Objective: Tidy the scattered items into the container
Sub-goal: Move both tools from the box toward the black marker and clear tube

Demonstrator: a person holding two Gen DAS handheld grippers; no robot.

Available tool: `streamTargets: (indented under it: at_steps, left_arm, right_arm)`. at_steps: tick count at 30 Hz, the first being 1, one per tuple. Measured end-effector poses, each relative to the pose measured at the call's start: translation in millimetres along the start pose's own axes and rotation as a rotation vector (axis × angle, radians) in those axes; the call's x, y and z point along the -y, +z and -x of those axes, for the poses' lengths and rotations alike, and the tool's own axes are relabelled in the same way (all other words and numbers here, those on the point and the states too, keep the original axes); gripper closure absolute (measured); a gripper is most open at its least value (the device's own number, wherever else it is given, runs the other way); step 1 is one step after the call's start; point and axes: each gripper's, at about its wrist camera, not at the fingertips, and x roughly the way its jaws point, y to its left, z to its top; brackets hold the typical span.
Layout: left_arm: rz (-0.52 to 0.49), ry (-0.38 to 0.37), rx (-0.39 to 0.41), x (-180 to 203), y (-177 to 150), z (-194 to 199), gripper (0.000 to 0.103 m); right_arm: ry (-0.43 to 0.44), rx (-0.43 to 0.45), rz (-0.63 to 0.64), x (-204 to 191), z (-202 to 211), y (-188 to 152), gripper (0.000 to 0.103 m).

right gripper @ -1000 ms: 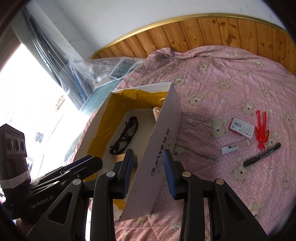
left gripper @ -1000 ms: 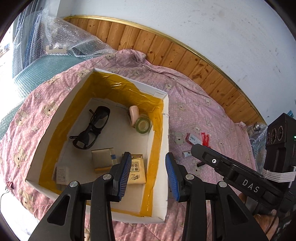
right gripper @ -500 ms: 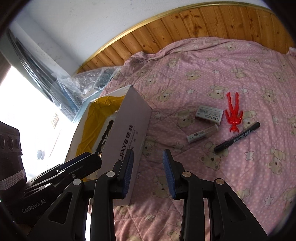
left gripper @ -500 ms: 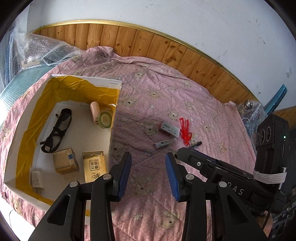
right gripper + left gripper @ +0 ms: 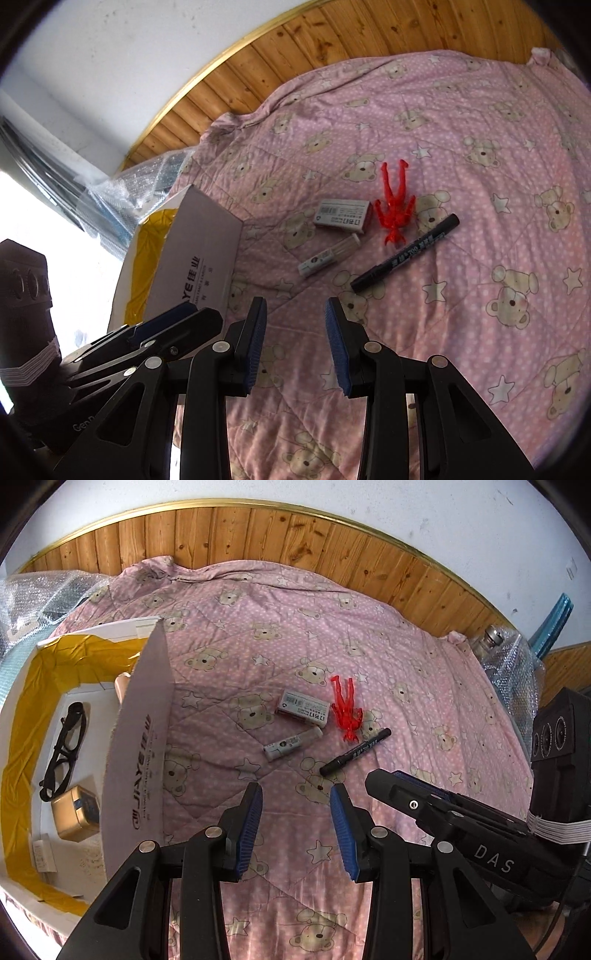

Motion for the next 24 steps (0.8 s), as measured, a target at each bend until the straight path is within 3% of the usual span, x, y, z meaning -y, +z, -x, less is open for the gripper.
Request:
streamTargets:
  at_steps: [9, 24]
  left_arm:
    - [-0.050, 0.005, -0.073, 16.7, 11.5, -46.9, 0.063]
    - [-0.047, 0.010, -0.164, 9.4, 30.0, -115.3, 0.063]
  right_arm:
    - [-0.034, -0.027, -0.076, 37.6, -15.8, 7.2, 0.067]
    - [-0.104, -0.073, -0.151, 81.2, -50.8, 26.5, 0.067]
